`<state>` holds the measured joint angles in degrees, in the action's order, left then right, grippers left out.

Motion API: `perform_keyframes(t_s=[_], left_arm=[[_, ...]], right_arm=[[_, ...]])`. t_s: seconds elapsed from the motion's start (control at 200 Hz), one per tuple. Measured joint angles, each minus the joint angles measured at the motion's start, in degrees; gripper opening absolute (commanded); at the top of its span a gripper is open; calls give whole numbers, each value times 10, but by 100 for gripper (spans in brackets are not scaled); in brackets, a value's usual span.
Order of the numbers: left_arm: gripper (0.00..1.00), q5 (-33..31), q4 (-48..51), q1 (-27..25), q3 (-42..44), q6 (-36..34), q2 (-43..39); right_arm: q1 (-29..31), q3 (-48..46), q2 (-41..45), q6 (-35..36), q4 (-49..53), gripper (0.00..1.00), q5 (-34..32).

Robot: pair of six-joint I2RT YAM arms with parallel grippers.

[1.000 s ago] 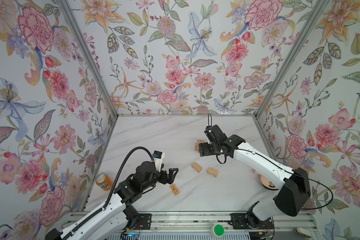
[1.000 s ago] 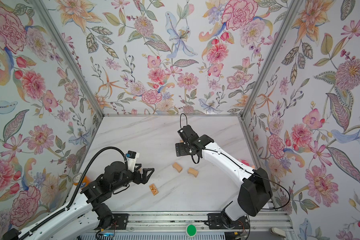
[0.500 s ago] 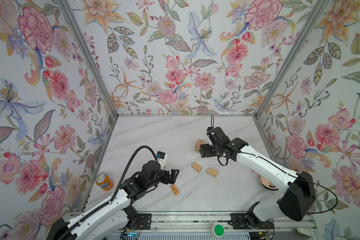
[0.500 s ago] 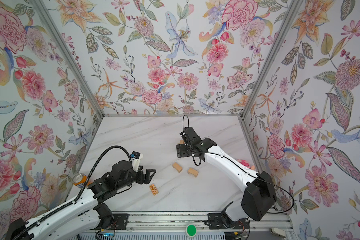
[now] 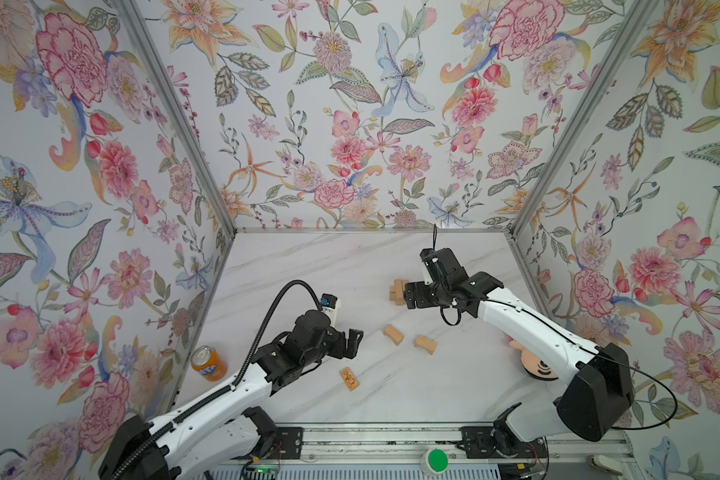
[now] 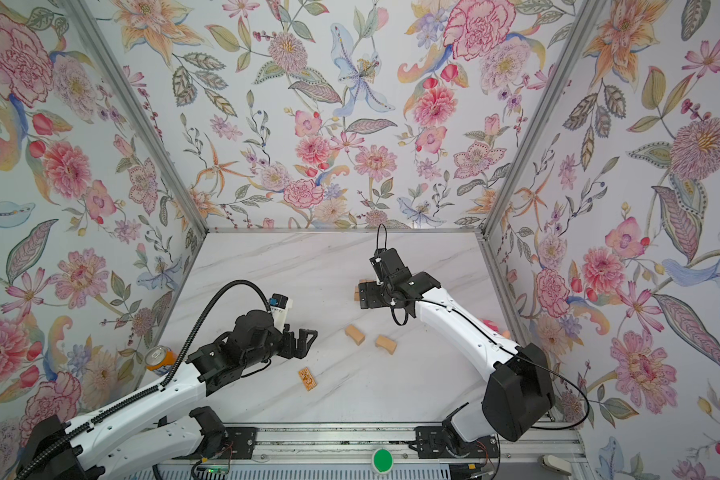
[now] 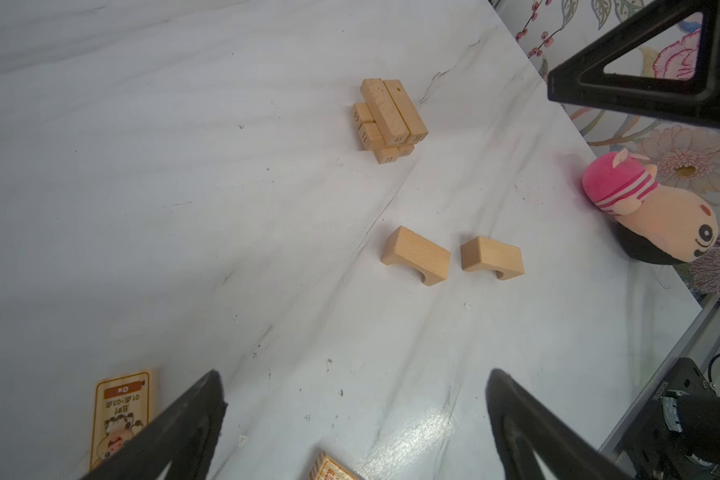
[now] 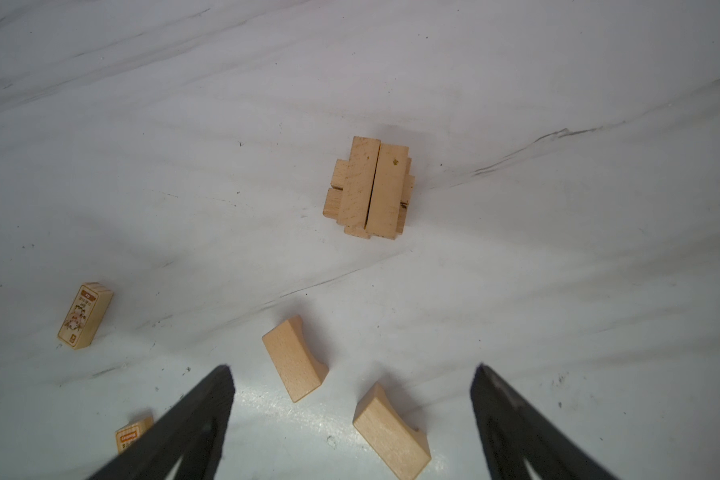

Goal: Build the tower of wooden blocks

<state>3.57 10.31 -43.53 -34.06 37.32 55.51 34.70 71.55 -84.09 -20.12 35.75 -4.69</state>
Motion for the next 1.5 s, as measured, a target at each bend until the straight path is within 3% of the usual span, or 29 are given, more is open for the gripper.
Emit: perform_keyframes(t_s=[1.056, 1.496], left_arm=[[99, -23, -61, 0, 53, -26, 23], [99, -26, -54, 0, 90, -19, -31]], right_arm=[[9, -32, -39, -18, 5, 89, -8], [50, -32, -40, -26, 13, 86, -16]])
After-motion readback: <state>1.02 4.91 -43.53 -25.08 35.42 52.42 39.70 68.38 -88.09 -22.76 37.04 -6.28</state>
